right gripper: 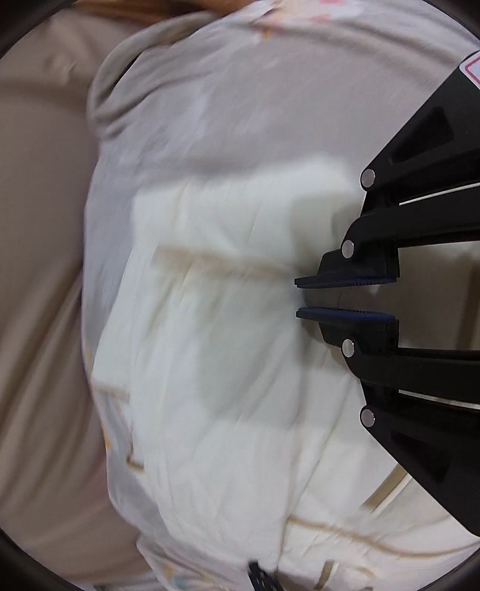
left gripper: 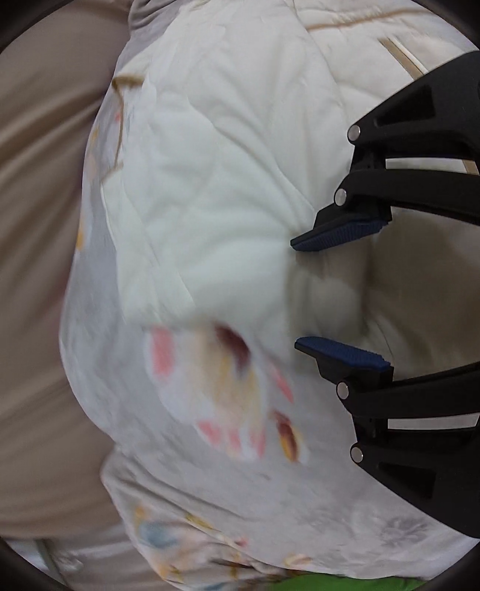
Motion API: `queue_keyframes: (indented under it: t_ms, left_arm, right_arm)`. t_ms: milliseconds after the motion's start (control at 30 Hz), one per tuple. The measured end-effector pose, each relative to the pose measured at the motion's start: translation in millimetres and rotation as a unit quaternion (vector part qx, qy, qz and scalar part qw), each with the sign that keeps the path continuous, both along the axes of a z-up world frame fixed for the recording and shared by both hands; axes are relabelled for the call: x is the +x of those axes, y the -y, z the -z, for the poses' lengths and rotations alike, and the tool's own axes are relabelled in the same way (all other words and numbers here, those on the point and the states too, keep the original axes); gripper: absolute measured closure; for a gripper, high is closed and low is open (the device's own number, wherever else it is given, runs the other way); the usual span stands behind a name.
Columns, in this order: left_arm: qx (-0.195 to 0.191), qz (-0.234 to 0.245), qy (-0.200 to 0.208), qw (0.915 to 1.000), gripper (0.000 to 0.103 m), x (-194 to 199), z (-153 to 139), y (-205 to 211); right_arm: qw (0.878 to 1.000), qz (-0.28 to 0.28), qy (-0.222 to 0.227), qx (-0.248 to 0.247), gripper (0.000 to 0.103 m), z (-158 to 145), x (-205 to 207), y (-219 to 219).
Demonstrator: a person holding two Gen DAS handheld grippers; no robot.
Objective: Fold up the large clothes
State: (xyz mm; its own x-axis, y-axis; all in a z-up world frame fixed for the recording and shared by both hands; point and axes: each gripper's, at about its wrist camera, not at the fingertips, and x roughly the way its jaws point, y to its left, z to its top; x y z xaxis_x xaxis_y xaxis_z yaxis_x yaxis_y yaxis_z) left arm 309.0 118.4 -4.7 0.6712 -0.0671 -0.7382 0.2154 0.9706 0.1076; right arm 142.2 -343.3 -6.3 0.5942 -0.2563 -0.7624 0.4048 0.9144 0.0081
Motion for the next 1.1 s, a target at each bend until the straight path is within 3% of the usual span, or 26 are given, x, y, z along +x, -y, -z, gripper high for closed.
queue_keyframes:
  t_ms: [33,133,233,333,467,600,667,733,867,1000,1033,1100]
  left_arm:
    - [-0.01,-0.007,-0.005,0.9999,0.042,-3,1,-13]
    - [-0.046,-0.016,-0.007,0.9988,0.042,-24,-7,-40]
    - [-0.072,-0.009,-0.009,0.9973,0.044,-62,-19,-63]
    - [-0.103,0.016,-0.031,0.994,0.038,-104,-23,-84]
    - [-0.143,0.032,-0.081,0.9859,0.023,-157,-13,-110]
    - [-0.211,0.018,-0.147,0.9663,0.023,-194,10,-133]
    - [-0.24,0.022,-0.161,0.9571,0.023,-205,18,-138]
    - [-0.241,0.027,-0.148,0.9588,0.024,-218,19,-136]
    - [-0.266,0.042,-0.157,0.9502,0.04,-225,21,-132]
    - [-0.271,0.039,-0.144,0.9511,0.064,-225,18,-129]
    - [-0.272,0.041,-0.14,0.9511,0.072,-227,17,-128]
    - [-0.267,0.043,-0.127,0.9544,0.082,-229,11,-129]
  right_arm:
    - [1.0,0.006,0.002,0.005,0.097,1,-12,8]
    - [0.999,0.048,-0.003,0.001,0.082,-1,-65,11]
    - [0.997,0.053,0.027,0.04,0.079,-5,-127,9]
    - [0.993,0.04,0.059,0.098,0.055,-6,-187,-3]
    - [0.983,0.0,0.079,0.164,0.036,0,-249,-30]
    - [0.982,-0.01,0.06,0.18,0.034,14,-280,-59]
    - [0.979,-0.021,0.062,0.195,0.033,21,-285,-72]
    - [0.976,-0.031,0.071,0.202,0.031,25,-285,-82]
    - [0.967,-0.046,0.094,0.233,0.03,27,-275,-91]
    - [0.954,-0.05,0.118,0.27,0.03,22,-263,-89]
    - [0.953,-0.049,0.121,0.272,0.033,20,-262,-88]
    - [0.955,-0.043,0.122,0.266,0.052,18,-256,-90]
